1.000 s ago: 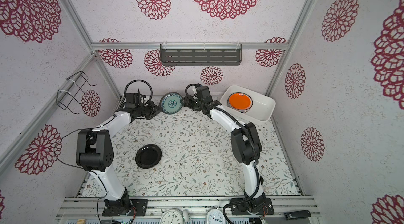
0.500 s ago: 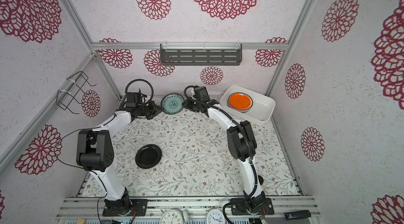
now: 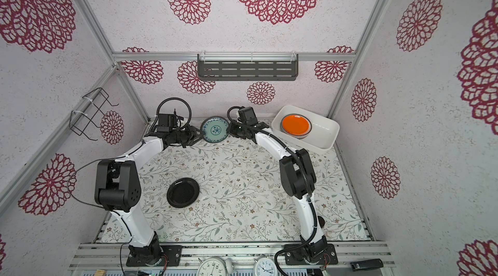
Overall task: Place the plates into the plastic bin on the countertop
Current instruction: 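Grip the blue-and-white plate with the left gripper and tilt it toward the right gripper, then carry the blue-and-white plate over the bin with right gripper while left withdraws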
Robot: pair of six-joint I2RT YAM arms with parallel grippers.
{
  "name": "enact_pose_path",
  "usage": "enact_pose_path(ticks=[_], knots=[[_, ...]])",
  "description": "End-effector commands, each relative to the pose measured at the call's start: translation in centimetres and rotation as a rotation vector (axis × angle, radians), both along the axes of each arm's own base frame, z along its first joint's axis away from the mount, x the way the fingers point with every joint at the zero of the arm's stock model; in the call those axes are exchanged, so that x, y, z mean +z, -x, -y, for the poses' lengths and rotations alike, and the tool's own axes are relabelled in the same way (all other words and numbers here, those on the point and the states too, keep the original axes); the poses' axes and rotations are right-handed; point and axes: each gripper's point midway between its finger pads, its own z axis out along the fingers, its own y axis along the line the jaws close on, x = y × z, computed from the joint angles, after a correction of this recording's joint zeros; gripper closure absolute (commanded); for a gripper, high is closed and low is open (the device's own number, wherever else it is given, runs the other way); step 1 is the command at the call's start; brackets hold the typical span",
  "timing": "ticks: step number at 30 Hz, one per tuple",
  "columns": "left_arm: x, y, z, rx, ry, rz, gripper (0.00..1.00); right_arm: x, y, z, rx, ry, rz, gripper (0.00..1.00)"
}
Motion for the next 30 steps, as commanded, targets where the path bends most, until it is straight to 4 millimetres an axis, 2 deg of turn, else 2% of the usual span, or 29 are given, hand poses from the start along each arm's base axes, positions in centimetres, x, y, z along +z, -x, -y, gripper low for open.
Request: enact_pose_path(ticks=[1, 2, 3, 5, 10, 14, 18, 30], knots=[[3.7, -0.4, 0.0, 0.006, -0.02, 0.122, 0.26, 3.1, -1.1, 0.4, -0.011, -0.091, 0.046, 1.0], [3.9, -0.3, -0.2, 0.014, -0.026, 0.13, 0.16, 3.2, -1.5, 0.8, -0.024, -0.093, 0.049, 1.0], [3.9, -0.3, -0.3, 0.021, -0.03, 0.14, 0.09, 3.5, -1.8, 1.2, -0.033, -0.096, 0.059, 1.0], [4.5, -0.1, -0.6, 0.037, -0.04, 0.168, 0.02, 4.0, -2.2, 2.0, -0.048, -0.099, 0.068, 1.0], [6.0, 0.5, -1.8, 0.092, -0.092, 0.227, 0.03, 5.5, -3.6, 4.4, -0.093, -0.15, 0.089, 1.0], [7.8, 0.7, -1.9, 0.103, -0.094, 0.285, 0.03, 6.1, -4.6, 6.7, -0.142, -0.156, 0.107, 1.0], [8.7, 0.6, -2.4, 0.126, -0.11, 0.322, 0.03, 6.3, -5.5, 9.9, -0.211, -0.143, 0.116, 1.0], [8.3, -1.0, -2.7, 0.167, -0.104, 0.314, 0.03, 4.6, -6.9, 19.7, -0.445, -0.003, 0.098, 1.0]])
